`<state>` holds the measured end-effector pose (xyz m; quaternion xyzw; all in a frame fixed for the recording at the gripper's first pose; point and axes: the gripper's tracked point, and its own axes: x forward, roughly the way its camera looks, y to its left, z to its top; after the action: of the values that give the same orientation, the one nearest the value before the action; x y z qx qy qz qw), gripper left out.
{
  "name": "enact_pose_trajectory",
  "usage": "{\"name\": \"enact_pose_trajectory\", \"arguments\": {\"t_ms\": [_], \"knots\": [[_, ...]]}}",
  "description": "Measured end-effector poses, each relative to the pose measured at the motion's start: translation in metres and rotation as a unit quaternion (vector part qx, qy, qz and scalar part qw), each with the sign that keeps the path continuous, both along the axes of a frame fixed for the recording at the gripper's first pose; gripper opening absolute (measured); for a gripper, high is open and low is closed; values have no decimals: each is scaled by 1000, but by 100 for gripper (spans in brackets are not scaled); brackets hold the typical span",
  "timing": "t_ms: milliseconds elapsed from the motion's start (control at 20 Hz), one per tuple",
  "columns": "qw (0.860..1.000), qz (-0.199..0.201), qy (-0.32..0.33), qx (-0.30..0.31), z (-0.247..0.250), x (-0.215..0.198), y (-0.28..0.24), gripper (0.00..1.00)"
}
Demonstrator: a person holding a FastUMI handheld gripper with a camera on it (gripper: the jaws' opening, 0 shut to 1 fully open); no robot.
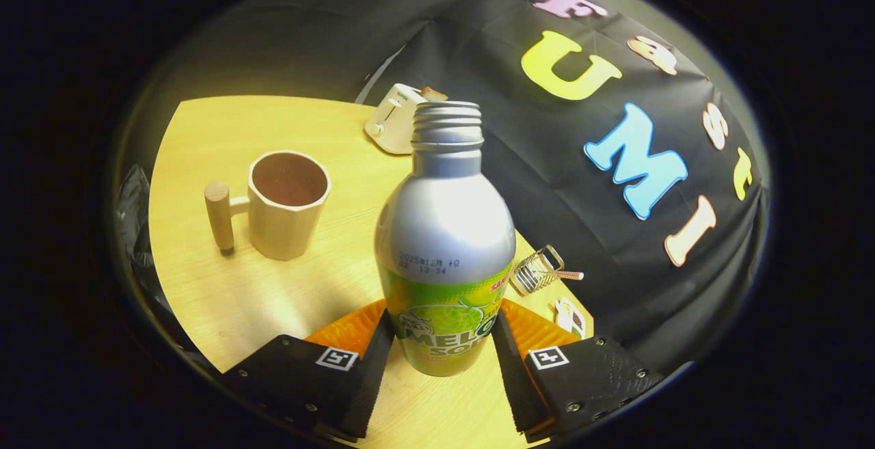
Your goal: Take the bottle from table, then pour the juice into the cup, finally place the bottle on the coaster
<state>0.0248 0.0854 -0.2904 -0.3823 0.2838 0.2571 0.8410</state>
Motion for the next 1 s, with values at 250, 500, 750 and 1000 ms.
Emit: {"name": "enact_pose_trajectory", "arguments": {"t_ms": [250,500,750,1000], "knots": [[996,42,-13,-73,6,2,3,76],[989,68,-13,-131,7,3,7,76],[979,86,-11,-187,5,0,12,76],[966,106,-1,-238,0,-6,19,76]]}}
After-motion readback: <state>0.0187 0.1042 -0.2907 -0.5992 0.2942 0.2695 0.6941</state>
